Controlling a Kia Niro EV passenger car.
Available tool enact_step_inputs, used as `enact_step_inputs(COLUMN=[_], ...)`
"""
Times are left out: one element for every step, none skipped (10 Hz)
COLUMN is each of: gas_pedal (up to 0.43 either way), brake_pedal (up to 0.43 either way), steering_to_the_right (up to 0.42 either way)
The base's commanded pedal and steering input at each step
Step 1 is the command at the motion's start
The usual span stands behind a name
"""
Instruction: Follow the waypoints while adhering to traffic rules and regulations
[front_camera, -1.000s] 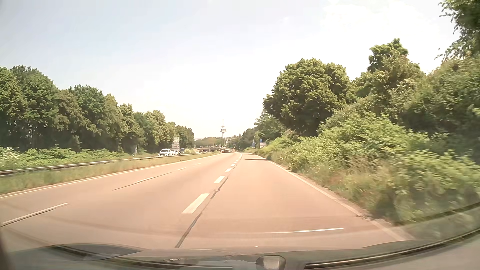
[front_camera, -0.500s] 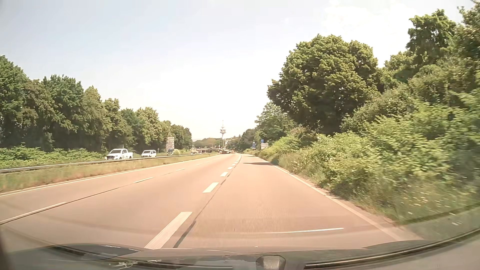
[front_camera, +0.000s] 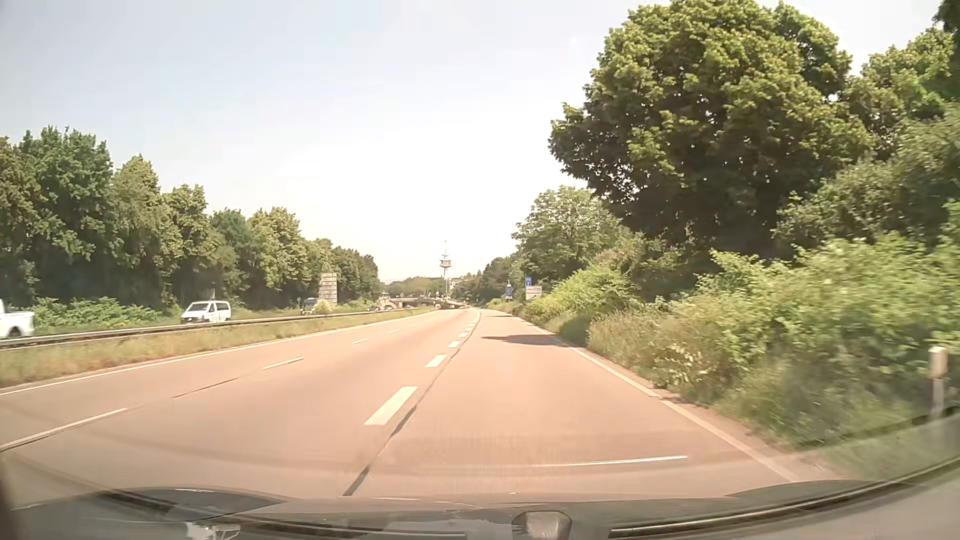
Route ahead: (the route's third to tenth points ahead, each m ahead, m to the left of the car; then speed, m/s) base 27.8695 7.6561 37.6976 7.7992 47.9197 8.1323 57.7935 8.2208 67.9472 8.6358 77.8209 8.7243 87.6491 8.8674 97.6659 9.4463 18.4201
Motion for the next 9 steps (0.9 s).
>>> enact_step_inputs(gas_pedal=[0.169, 0.169, 0.169, 0.157, 0.15, 0.15, 0.138, 0.138, 0.138], brake_pedal=[0.0, 0.0, 0.0, 0.0, 0.0, 0.0, 0.0, 0.0, 0.0], steering_to_the_right=[-0.001, -0.001, -0.001, -0.001, -0.001, -0.001, -0.001, -0.001, -0.001])
